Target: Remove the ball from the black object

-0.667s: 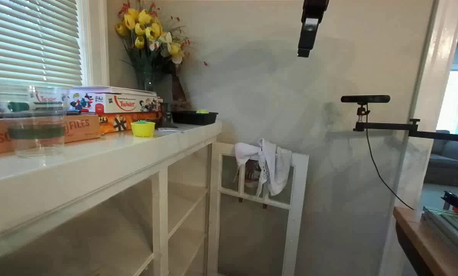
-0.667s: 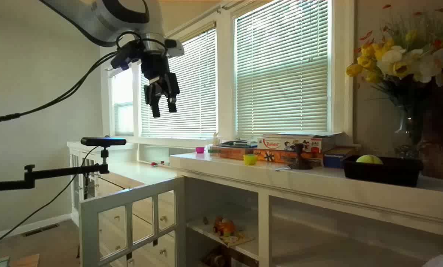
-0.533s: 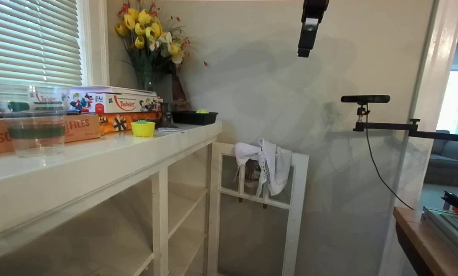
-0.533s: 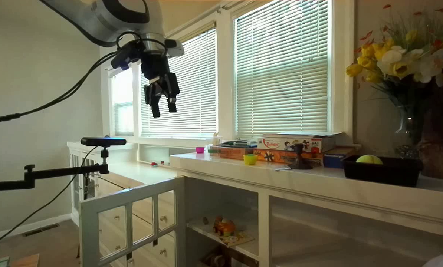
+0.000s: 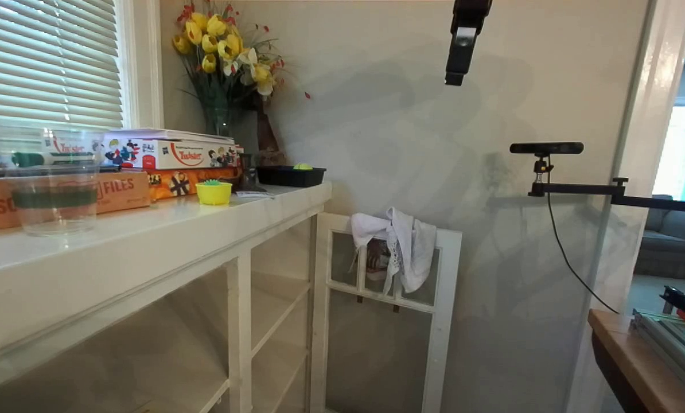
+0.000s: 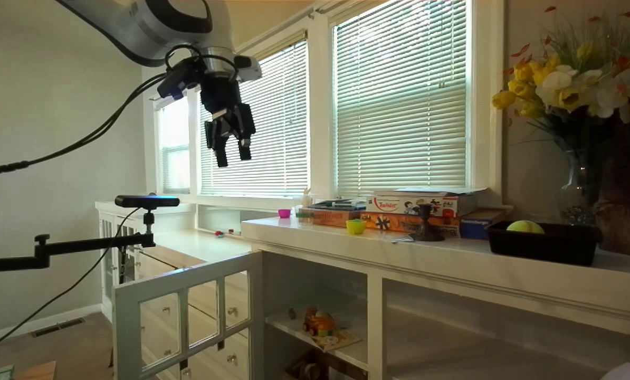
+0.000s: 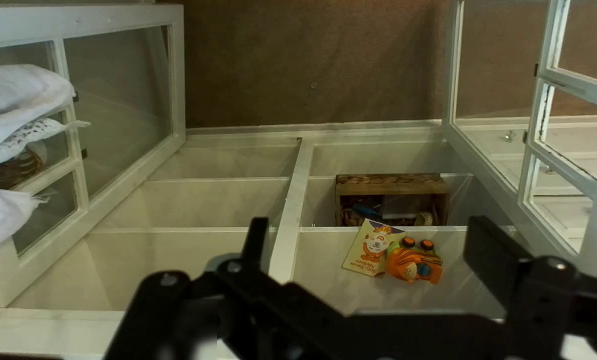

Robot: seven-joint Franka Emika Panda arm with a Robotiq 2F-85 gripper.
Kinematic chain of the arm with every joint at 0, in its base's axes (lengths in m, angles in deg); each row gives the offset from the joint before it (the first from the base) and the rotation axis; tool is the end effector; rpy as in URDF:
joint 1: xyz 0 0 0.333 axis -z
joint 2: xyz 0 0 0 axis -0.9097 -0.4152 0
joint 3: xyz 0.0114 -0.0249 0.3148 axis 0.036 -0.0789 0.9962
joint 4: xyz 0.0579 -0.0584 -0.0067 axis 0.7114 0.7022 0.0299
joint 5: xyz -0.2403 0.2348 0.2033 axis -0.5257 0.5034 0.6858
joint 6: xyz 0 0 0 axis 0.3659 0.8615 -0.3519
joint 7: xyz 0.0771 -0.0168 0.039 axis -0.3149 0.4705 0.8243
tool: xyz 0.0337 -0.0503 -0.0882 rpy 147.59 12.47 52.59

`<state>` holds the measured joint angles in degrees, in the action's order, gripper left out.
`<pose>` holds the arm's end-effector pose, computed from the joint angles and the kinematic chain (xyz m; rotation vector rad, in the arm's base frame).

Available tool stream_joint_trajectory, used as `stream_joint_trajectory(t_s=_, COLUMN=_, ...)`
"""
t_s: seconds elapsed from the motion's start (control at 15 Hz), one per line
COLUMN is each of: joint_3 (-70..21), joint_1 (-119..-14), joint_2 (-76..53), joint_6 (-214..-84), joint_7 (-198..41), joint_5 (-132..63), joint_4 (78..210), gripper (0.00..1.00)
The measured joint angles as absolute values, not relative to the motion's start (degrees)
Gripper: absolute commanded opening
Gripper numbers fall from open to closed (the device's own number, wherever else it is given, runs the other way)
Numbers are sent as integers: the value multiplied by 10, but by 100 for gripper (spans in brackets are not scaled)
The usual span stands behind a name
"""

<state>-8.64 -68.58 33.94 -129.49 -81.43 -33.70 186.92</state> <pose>0.4002 0.1103 0.5214 3.0166 0.1857 0.2386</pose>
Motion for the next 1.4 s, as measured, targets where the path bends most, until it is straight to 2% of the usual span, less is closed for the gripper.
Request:
stream_joint_trajectory(t_s=0.53, joint_3=-92, joint_1=-682, joint_2=339, joint_6=-1311, joint_7=-822, joint_5=-347, joint_4=1870, gripper=100)
stream_joint_trajectory(t_s=1.13, joint_3=-152, joint_1=-574, joint_2=295, joint_6=-1585, joint_7=-862, joint_5=-427, joint_4=1877, gripper=100)
stream_joint_trajectory(t_s=1.4, joint_3=-185, joint_1=-531, joint_2=234, joint_6=-1647, joint_7=-862, joint_5=-428, joint_4=1842, gripper=100)
